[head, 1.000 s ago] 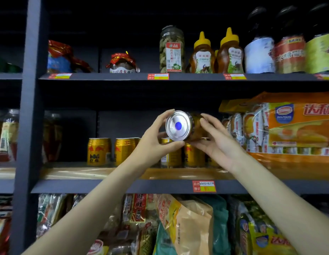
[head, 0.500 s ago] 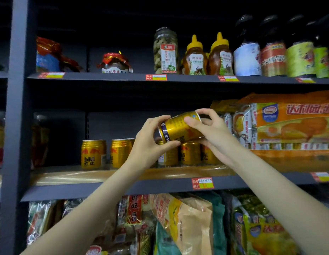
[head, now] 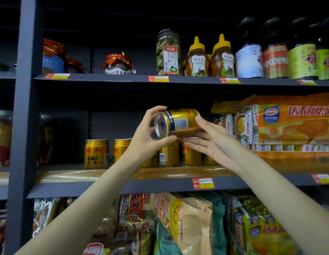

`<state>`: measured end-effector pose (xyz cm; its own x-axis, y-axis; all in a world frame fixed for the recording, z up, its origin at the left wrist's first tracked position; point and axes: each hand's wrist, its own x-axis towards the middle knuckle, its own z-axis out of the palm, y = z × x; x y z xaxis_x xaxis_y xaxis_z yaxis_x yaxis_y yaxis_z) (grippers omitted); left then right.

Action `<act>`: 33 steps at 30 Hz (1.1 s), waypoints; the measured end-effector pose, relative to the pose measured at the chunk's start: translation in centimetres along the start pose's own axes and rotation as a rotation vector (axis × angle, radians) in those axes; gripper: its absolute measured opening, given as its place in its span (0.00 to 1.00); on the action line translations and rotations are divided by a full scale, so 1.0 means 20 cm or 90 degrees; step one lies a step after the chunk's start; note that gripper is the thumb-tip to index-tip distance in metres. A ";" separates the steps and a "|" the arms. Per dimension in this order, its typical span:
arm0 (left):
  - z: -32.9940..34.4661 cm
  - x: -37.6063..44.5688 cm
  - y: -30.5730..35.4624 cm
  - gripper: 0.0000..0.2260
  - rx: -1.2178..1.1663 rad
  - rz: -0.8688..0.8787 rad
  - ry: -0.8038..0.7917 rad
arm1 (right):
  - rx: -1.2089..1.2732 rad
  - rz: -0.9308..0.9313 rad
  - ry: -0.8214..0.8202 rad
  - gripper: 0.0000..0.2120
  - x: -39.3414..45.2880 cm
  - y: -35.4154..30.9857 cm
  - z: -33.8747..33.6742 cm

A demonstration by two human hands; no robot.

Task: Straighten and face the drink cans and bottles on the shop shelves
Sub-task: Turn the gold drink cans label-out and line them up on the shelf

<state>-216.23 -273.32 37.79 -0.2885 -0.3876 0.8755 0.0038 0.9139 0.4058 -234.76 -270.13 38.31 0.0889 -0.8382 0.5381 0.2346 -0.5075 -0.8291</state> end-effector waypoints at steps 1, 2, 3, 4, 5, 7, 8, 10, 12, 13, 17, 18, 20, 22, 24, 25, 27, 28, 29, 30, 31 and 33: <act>0.00 0.01 0.01 0.31 0.030 0.025 -0.022 | 0.034 0.024 0.015 0.18 0.00 -0.01 0.01; 0.01 0.01 0.01 0.33 0.043 0.039 -0.038 | 0.071 0.045 0.035 0.16 0.01 -0.01 0.02; 0.02 0.01 0.02 0.34 0.042 0.047 -0.038 | 0.117 0.065 0.053 0.15 0.01 -0.01 0.03; 0.03 0.01 0.03 0.35 0.030 0.046 -0.021 | 0.170 0.083 0.063 0.14 0.01 -0.02 0.04; 0.04 0.01 0.03 0.35 0.017 0.039 0.003 | 0.220 0.098 0.064 0.14 0.01 -0.02 0.05; 0.04 0.01 0.03 0.33 0.016 0.025 0.030 | 0.263 0.096 0.060 0.14 0.00 -0.02 0.04; 0.04 0.01 0.03 0.32 0.023 0.014 0.023 | 0.241 0.075 0.058 0.15 0.00 -0.01 0.03; 0.03 0.00 0.03 0.29 0.011 -0.029 -0.006 | 0.131 -0.015 0.061 0.19 0.01 -0.01 0.02; 0.03 -0.01 0.00 0.26 0.008 -0.071 -0.023 | -0.054 -0.153 0.074 0.26 0.00 -0.01 0.00; 0.04 -0.01 -0.01 0.25 0.031 -0.075 -0.023 | -0.155 -0.222 0.074 0.27 0.00 -0.01 -0.01; 0.04 -0.01 -0.06 0.22 0.083 -0.059 -0.006 | -0.355 -0.374 0.005 0.33 0.01 0.00 -0.04; 0.04 -0.01 -0.07 0.22 0.097 -0.054 -0.003 | -0.377 -0.393 -0.007 0.35 0.01 0.01 -0.05; 0.03 -0.01 -0.08 0.21 0.134 -0.048 0.000 | -0.424 -0.420 -0.023 0.37 0.02 0.02 -0.05; 0.02 -0.01 -0.09 0.20 0.150 -0.056 -0.010 | -0.433 -0.414 -0.028 0.37 0.03 0.01 -0.05; -0.01 -0.02 -0.08 0.18 0.151 -0.065 -0.022 | -0.344 -0.351 -0.018 0.34 0.03 0.01 -0.03; -0.03 -0.03 -0.07 0.16 0.149 -0.069 -0.025 | -0.264 -0.297 -0.006 0.32 0.03 0.01 -0.03; -0.09 -0.06 -0.05 0.13 0.159 -0.070 -0.019 | -0.074 -0.169 0.011 0.27 0.06 0.02 -0.01; -0.13 -0.07 -0.05 0.12 0.179 -0.066 -0.008 | 0.016 -0.110 0.013 0.24 0.07 0.03 0.00; -0.18 -0.09 -0.06 0.11 0.205 -0.062 0.008 | 0.098 -0.060 0.013 0.20 0.09 0.04 0.01; -0.23 -0.11 -0.07 0.11 0.232 -0.065 0.026 | 0.174 -0.017 0.011 0.16 0.10 0.05 0.02; -0.29 -0.14 -0.08 0.11 0.260 -0.071 0.043 | 0.238 0.016 0.003 0.12 0.11 0.06 0.04; -0.39 -0.18 -0.11 0.11 0.321 -0.090 0.069 | 0.311 0.050 -0.026 0.11 0.13 0.06 0.07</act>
<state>-207.80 -274.79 35.82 -0.1529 -0.4965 0.8545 -0.4957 0.7865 0.3683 -232.81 -272.66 38.86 0.1605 -0.8565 0.4906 0.6508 -0.2818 -0.7050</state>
